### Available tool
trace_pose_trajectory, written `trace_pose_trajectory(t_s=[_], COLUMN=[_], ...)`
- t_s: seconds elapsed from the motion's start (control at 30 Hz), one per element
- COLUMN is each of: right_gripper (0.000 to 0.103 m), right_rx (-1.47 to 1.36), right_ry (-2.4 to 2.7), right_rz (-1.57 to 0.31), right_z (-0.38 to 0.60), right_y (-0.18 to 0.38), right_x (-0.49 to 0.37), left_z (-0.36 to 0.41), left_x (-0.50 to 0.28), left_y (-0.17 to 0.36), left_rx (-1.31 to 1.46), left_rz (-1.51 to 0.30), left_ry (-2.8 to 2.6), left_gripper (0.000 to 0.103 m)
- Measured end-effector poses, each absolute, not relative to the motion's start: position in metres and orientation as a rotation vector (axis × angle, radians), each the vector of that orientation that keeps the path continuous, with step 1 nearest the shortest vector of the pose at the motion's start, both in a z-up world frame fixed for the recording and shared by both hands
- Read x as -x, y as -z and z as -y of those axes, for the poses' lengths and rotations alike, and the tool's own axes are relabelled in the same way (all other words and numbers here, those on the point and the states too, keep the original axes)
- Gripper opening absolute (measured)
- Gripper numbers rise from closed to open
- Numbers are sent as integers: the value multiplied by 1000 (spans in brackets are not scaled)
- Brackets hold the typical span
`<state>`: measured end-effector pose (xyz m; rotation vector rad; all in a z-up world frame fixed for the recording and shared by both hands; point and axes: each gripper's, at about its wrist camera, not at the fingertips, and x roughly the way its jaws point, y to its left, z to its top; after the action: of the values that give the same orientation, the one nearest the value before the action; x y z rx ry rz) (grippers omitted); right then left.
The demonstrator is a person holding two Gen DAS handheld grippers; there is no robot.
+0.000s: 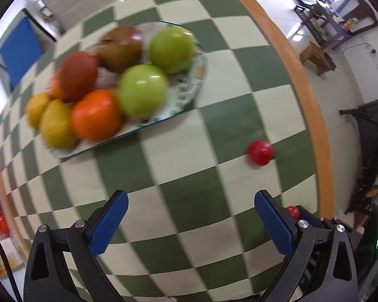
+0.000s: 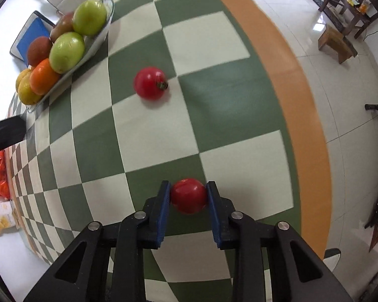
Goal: Organize fruits
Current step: 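Grasp a red tomato with the left tool while the right tool grasps the other, then carry both tomatoes onto the plate and open both tools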
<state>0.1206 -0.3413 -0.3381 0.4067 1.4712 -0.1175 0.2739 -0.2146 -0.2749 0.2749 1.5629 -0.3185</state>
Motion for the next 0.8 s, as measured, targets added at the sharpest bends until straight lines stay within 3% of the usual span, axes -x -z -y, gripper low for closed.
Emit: trace_pose_trajectory(t_s=[0.13, 0.43, 0.8], right_gripper=[31, 31, 31], right_rx=[-442, -485, -455], right_ry=[150, 239, 231], right_rz=[-1433, -1428, -1420], right_z=[359, 390, 396], right_y=[330, 330, 308], right_x=[-111, -102, -111], left_z=[251, 298, 253], left_x=[-283, -282, -281], left_y=[296, 320, 291], left_rx=[-245, -328, -190], left_rz=[-1615, -1627, -1570], left_ry=[404, 480, 494], left_gripper=[100, 32, 29])
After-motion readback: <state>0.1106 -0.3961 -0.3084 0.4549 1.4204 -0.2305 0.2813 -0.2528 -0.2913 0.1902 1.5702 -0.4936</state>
